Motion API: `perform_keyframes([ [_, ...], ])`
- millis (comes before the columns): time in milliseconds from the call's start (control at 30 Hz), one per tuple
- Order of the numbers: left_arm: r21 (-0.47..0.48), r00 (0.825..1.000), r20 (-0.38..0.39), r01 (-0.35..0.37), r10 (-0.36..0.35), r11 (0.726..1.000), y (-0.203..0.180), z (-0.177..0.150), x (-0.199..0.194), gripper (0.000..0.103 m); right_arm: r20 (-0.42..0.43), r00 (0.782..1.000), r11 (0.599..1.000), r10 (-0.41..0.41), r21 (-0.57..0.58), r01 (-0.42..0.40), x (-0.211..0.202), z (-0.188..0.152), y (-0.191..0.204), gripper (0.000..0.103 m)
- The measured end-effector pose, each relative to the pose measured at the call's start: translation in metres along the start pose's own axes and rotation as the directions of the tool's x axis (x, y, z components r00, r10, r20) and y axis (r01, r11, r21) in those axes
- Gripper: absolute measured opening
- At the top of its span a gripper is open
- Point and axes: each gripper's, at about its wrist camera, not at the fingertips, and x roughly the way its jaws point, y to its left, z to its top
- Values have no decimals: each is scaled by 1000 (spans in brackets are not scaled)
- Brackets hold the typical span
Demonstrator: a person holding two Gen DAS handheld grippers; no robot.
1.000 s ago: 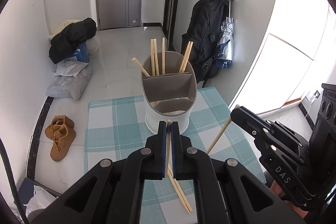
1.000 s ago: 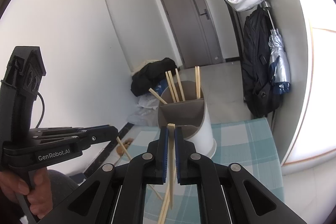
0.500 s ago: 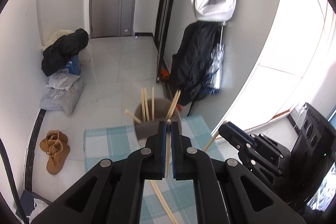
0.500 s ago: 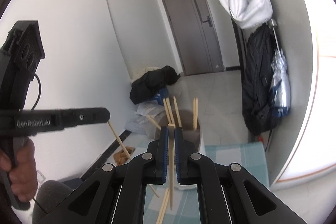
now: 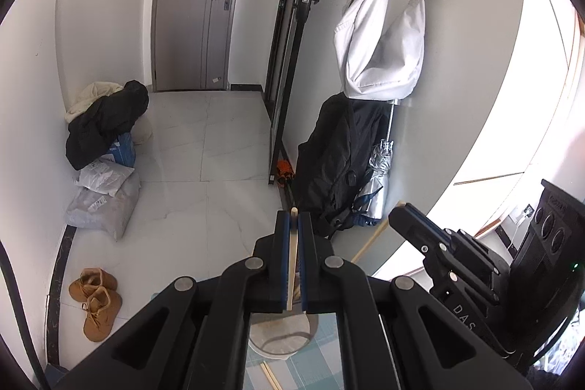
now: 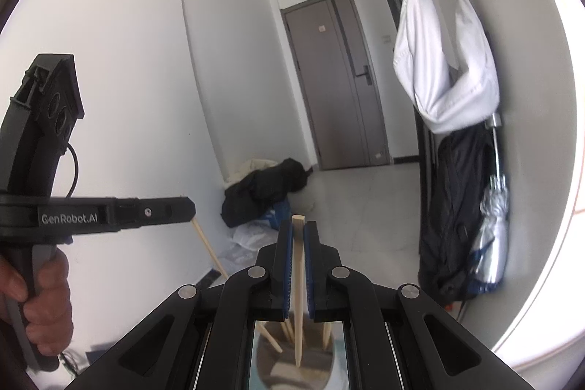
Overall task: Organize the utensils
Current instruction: 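Raise both held chopsticks over the holder and lower them into it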
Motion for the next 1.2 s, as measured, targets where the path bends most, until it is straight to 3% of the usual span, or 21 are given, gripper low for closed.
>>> perform_keyframes([
  [567, -27, 994, -110, 13, -16, 1000, 29, -4, 62, 0, -76, 997, 1000, -8, 5, 8, 65, -12, -20, 5],
  [867, -48, 979, -181, 84, -92, 995, 35, -16, 81, 0, -140, 990, 1000, 7, 31, -3, 80, -36, -25, 6],
  [1033, -72, 974, -210, 74, -88, 995, 42, -29, 88, 1, -202, 979, 999, 16, 42, -8, 85, -57, -24, 8],
  [1133, -110, 970, -231, 49, -73, 993, 51, -34, 91, 11, -225, 974, 999, 28, 52, -17, 84, -67, -27, 8],
  [1200, -117, 975, -216, 27, -52, 993, 55, -37, 88, 22, -232, 973, 999, 18, 52, -6, 79, -71, -28, 9],
])
